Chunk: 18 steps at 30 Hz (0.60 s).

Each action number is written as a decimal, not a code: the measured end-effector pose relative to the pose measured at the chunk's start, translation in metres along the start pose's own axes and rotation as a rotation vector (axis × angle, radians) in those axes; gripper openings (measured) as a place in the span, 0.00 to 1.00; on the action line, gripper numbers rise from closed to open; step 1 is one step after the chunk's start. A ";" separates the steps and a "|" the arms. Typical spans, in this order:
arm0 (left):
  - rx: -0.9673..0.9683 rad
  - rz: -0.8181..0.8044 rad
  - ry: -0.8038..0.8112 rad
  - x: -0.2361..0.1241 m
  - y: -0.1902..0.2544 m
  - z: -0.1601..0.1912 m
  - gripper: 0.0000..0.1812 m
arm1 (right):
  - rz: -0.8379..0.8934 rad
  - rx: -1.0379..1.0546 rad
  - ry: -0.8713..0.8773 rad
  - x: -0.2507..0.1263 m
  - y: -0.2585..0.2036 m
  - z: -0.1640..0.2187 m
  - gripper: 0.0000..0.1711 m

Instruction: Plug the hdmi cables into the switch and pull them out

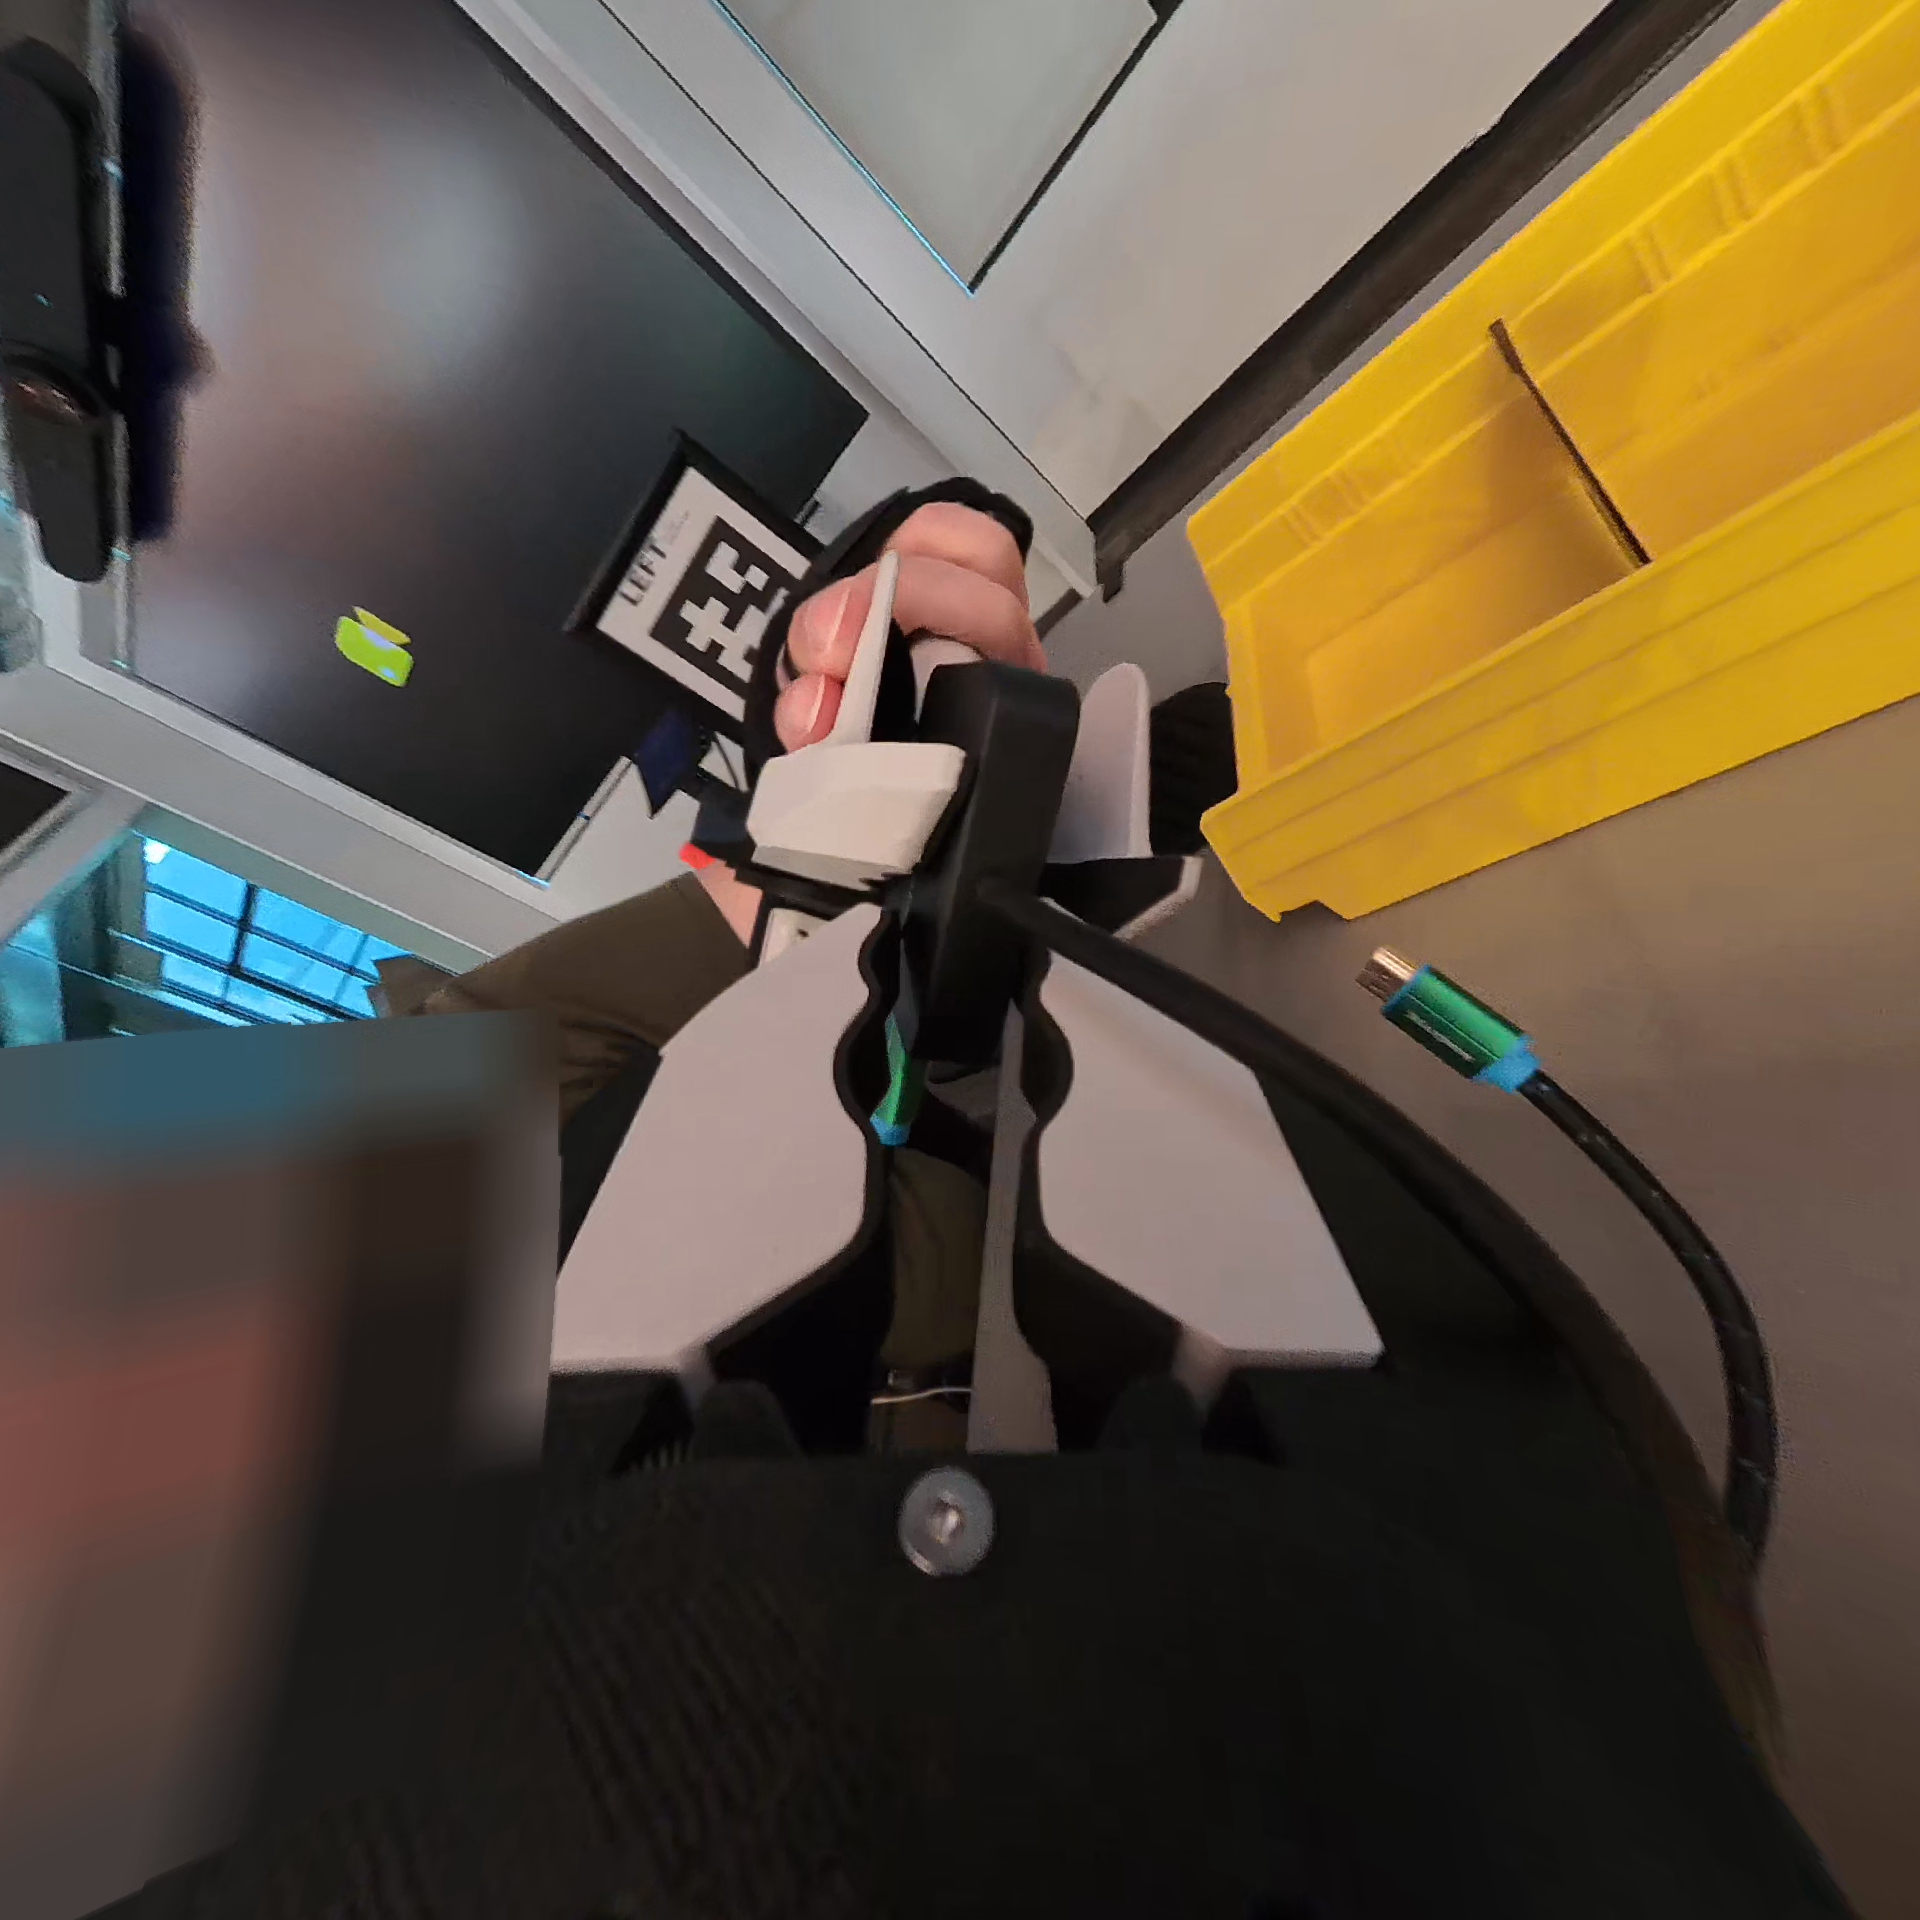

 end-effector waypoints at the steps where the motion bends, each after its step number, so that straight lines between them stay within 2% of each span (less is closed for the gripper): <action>1: -0.012 -0.004 0.001 0.002 0.000 -0.001 0.19 | 0.020 -0.016 -0.009 -0.002 -0.002 0.000 0.14; 4: -0.039 -0.016 0.016 0.008 0.000 -0.007 0.18 | 0.085 -0.041 -0.042 -0.010 -0.007 0.004 0.15; 6: -0.034 -0.055 0.006 0.012 -0.001 -0.007 0.09 | 0.152 -0.047 -0.088 -0.017 -0.008 0.009 0.17; 8: -0.072 -0.034 -0.027 0.015 0.001 0.000 0.09 | 0.228 -0.063 -0.166 -0.027 -0.008 0.019 0.18; 13: -0.184 0.015 -0.113 0.021 0.010 0.022 0.08 | 0.290 -0.168 -0.092 -0.047 -0.028 0.009 0.16; 15: -0.210 0.014 -0.161 0.026 0.007 0.033 0.08 | 0.373 -0.306 -0.028 -0.055 -0.042 -0.003 0.17; 18: -0.285 0.019 -0.257 0.033 -0.002 0.051 0.08 | 0.459 -0.726 0.212 -0.053 -0.091 -0.032 0.18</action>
Point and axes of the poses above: each gripper's, where its closed fingertips meet, x out along the fingers, z out of its underside, y = z × x across the jaws, the point moved 5 cm from there along -x, back along the fingers, and after that the axes turned 12 degrees about -z, right-handed, at the moved point
